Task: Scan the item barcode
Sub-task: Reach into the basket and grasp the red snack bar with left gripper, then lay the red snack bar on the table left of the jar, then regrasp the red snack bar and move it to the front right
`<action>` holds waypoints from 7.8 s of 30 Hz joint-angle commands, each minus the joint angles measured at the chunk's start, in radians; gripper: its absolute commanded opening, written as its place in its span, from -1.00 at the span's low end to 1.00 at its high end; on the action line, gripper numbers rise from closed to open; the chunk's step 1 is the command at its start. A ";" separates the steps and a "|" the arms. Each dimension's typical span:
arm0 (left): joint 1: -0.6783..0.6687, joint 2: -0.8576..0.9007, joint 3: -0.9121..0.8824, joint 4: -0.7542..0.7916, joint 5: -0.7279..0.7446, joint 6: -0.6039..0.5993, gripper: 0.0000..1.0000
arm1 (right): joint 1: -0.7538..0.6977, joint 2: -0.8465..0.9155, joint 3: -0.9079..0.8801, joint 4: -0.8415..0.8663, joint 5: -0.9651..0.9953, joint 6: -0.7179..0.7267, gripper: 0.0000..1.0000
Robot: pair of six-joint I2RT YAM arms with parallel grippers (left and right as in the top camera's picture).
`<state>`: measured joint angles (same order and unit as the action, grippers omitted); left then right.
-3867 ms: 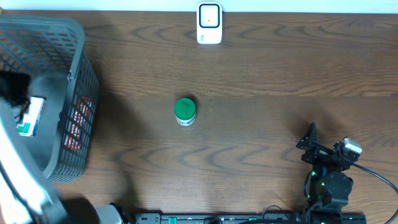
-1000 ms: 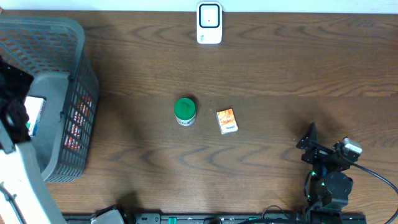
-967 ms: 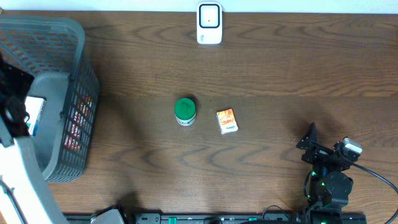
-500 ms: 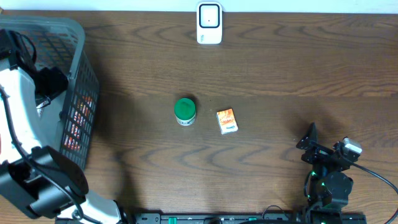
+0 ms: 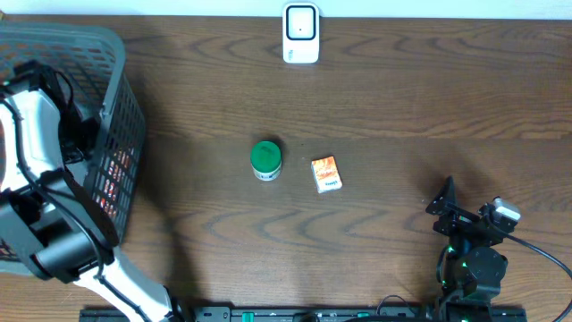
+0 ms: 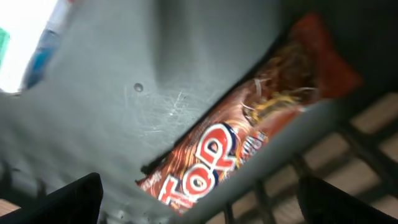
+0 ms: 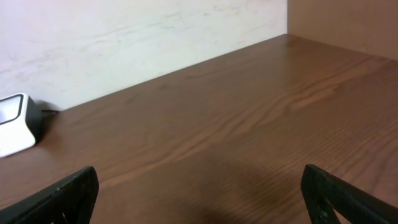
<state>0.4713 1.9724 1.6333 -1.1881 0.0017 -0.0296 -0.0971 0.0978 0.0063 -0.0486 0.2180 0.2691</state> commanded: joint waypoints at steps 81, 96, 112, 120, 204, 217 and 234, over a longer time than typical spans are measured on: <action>-0.722 -0.327 0.596 -0.285 0.007 -0.038 -0.36 | -0.006 -0.001 -0.001 -0.004 0.009 -0.012 0.99; -0.695 -0.327 -0.076 -0.040 -0.040 -0.039 0.34 | -0.006 -0.001 -0.001 -0.004 0.009 -0.012 0.99; -0.634 -0.327 -0.566 0.359 0.122 -0.065 0.60 | -0.006 -0.001 -0.001 -0.004 0.009 -0.012 0.99; -0.634 -0.327 -0.664 0.480 0.171 -0.066 0.71 | -0.006 -0.001 -0.001 -0.004 0.009 -0.012 0.99; -1.273 -0.449 -0.361 0.424 0.158 0.134 0.45 | -0.006 -0.001 -0.001 -0.004 0.009 -0.012 0.99; -0.698 -0.925 -0.260 0.381 0.040 -0.056 0.84 | -0.006 -0.001 -0.001 -0.004 0.009 -0.012 0.99; 0.120 -0.569 -0.080 0.280 0.117 -0.444 0.85 | -0.006 -0.001 -0.001 -0.004 0.009 -0.012 0.98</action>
<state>0.5434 1.3037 1.5539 -0.8818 0.1097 -0.4122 -0.0971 0.0978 0.0063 -0.0486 0.2180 0.2691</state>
